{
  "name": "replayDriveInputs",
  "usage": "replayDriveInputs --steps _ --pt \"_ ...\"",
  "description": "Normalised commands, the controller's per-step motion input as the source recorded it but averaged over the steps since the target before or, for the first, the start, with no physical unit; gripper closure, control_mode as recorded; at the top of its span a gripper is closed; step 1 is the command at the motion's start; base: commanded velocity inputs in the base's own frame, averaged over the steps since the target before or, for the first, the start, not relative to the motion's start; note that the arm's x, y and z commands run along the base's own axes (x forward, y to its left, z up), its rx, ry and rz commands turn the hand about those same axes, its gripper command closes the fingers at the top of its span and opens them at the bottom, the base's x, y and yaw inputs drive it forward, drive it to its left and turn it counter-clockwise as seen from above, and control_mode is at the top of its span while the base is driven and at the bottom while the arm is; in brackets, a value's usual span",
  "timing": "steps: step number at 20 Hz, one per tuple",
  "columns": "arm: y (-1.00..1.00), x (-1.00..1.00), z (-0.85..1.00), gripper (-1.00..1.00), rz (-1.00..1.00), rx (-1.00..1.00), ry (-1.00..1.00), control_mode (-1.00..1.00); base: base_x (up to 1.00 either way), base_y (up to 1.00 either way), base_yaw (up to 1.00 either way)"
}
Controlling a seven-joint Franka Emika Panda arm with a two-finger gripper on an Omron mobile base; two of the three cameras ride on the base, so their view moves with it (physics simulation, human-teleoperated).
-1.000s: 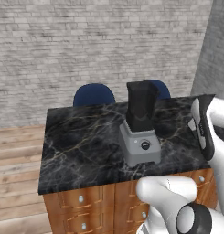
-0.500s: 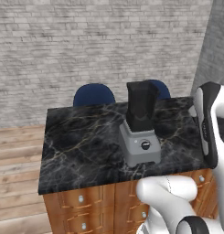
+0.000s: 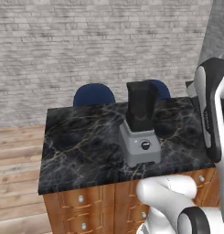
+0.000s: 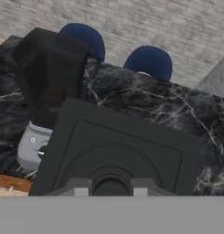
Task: Open the blender lid, put the pear in the blender, close the lid, and start the blender.
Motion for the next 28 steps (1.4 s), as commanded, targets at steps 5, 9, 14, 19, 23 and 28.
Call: replayDriveInputs --steps 5,9,14,19,23,28 --pt "0.61 0.0 0.47 1.0 0.0 0.0 0.0 -1.0 0.0 0.0 0.0" --pt "0.55 0.31 0.06 1.0 0.0 0.0 0.03 -1.0 0.0 0.0 0.0" --pt "0.49 0.58 0.0 1.0 0.0 -0.01 0.13 -1.0 0.0 0.0 0.0" --pt "0.44 0.58 -0.09 1.0 0.0 -0.04 0.17 -1.0 0.0 0.0 0.0" --pt "0.2 0.54 -0.26 1.0 0.0 -0.01 0.14 -1.0 0.0 0.0 0.0" --pt "0.0 0.45 -0.36 1.0 0.01 0.01 0.03 -1.0 0.0 0.0 0.0"
